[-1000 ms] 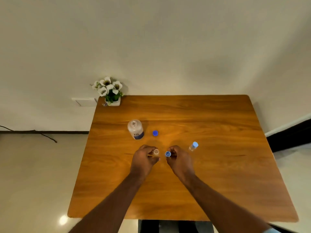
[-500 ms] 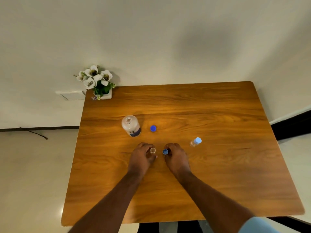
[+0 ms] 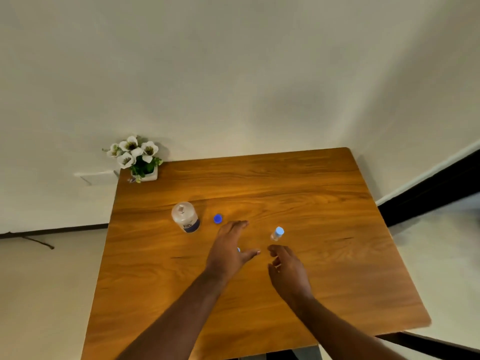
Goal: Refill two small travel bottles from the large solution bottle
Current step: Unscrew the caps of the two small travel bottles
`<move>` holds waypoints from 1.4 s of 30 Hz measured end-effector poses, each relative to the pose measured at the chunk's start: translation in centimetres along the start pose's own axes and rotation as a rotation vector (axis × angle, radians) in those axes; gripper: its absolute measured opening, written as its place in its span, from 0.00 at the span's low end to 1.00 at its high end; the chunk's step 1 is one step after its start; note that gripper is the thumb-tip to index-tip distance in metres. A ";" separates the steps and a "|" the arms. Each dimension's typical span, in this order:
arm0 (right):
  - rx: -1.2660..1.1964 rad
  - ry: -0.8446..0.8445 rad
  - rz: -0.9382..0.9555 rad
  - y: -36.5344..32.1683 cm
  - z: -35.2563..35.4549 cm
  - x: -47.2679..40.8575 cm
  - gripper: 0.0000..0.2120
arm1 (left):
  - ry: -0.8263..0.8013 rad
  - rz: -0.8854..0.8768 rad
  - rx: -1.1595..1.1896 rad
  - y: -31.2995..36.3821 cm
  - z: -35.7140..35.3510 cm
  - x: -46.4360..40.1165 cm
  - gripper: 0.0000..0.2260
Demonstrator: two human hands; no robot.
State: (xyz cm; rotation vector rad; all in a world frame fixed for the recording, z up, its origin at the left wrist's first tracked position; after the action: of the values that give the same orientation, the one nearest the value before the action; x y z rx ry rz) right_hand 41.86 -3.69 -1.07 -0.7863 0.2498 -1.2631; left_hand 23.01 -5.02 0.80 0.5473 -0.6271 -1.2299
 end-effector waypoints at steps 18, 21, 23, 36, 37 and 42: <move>-0.009 0.137 -0.086 7.1 6.0 -2.4 0.23 | -0.113 0.206 0.089 3.4 -9.5 -5.6 0.28; 0.022 0.118 -0.059 7.1 6.3 -2.9 0.25 | -0.027 0.243 0.146 3.1 -9.6 -5.5 0.19; 0.023 0.108 -0.040 7.0 6.7 -3.2 0.25 | 0.013 0.250 0.189 3.3 -9.3 -5.4 0.16; -0.263 0.318 0.477 -15.4 24.9 -11.6 0.13 | 0.286 -0.134 0.489 16.6 9.3 -10.9 0.15; -0.246 0.309 0.534 -18.4 27.2 -11.8 0.13 | 0.321 -0.189 0.499 18.5 11.9 -11.2 0.14; -0.163 0.329 0.737 -30.4 36.3 -10.3 0.11 | 0.374 -0.400 0.608 26.9 23.8 -10.4 0.07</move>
State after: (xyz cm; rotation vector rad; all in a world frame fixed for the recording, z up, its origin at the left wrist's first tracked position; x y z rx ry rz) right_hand 36.46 17.27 42.29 -0.5361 0.8360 -0.6643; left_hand 22.56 10.65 34.80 1.4319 -0.5808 -1.2508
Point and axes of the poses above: each hand's wrist, its own x-axis away from the middle knuckle, its own z-axis out of the back of the hand, y = z × x, the point moved 2 cm from there along -x, towards the middle knuckle
